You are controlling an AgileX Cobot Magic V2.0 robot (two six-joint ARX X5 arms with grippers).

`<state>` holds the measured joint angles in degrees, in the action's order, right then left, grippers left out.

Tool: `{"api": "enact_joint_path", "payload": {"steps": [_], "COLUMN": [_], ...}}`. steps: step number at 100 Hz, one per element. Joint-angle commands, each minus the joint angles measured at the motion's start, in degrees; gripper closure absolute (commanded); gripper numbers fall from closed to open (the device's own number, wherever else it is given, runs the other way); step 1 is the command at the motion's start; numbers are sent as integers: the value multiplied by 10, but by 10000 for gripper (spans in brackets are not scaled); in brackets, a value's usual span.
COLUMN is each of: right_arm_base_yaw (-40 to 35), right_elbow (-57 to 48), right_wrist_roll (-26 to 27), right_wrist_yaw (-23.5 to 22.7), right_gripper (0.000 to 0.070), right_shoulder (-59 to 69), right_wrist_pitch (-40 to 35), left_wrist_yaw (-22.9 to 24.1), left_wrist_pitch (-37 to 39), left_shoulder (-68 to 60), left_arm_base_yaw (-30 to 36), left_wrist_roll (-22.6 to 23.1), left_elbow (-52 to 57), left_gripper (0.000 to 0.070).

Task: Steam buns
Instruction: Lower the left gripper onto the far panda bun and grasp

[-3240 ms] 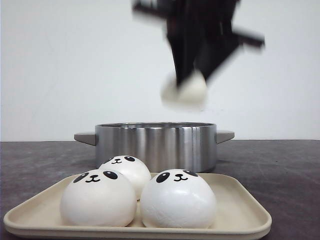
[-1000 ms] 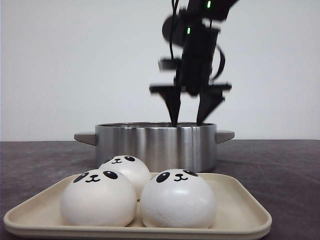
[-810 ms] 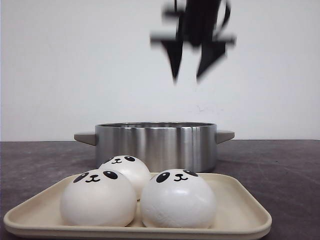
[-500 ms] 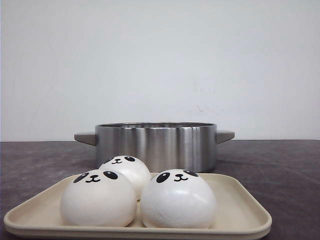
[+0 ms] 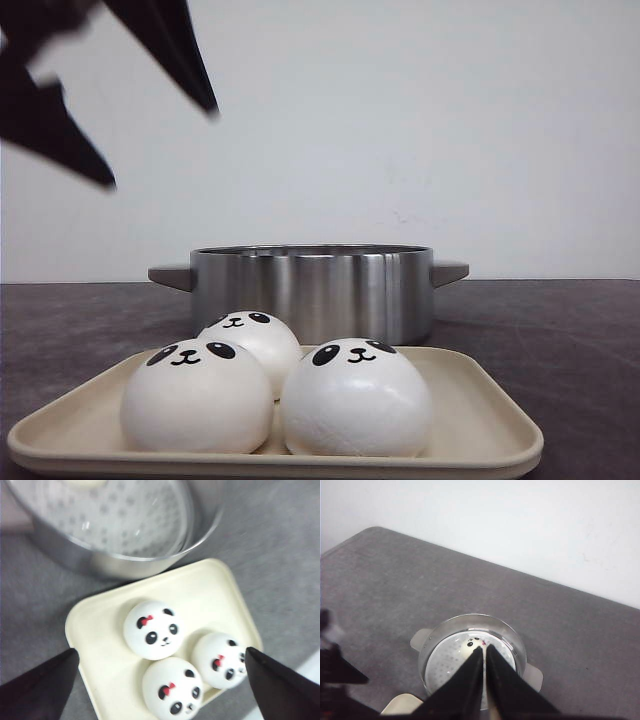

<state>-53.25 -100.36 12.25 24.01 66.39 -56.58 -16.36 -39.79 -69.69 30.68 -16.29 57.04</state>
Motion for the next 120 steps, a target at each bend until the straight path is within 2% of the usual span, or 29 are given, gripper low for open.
{"api": "enact_joint_path", "payload": {"steps": [1,15,47,71,83,97,103,111,120], "right_arm_base_yaw": [-7,-7,-14,-14,-14,-14,-14,-14,-14], "right_elbow": [-9,-9,-9,-9,-9,-9,-9,-9,-9], "right_wrist_roll": [-3,-7,-7,-7,-4,-4,-3,1,9], "right_wrist_yaw": [1,0,0,1,3,23,34,35,35], "right_gripper": [700,700,700,700,700,700,700,700,700], "right_shoulder": [3,0,-30,-67,-86,-104,-110,-115,-119], "right_wrist_pitch": [-3,-28,-45,-65,-70,-71,-74,-83,-93], "left_wrist_yaw": [1,10,86,91,91,91,91,91,91], "left_wrist_pitch": [13,22,31,49,48,52,52,47,42], "left_shoulder": [-42,-119,-229,-271,-290,-298,-298,-298,-298], "left_arm_base_yaw": [12,39,86,88,92,92,92,92,92], "left_wrist_roll": [-29,-43,-44,-59,-59,-59,-59,-59,-58], "left_elbow": [9,18,62,65,65,65,65,65,65], "left_gripper": [22,22,23,42,115,126,216,439,612]}}
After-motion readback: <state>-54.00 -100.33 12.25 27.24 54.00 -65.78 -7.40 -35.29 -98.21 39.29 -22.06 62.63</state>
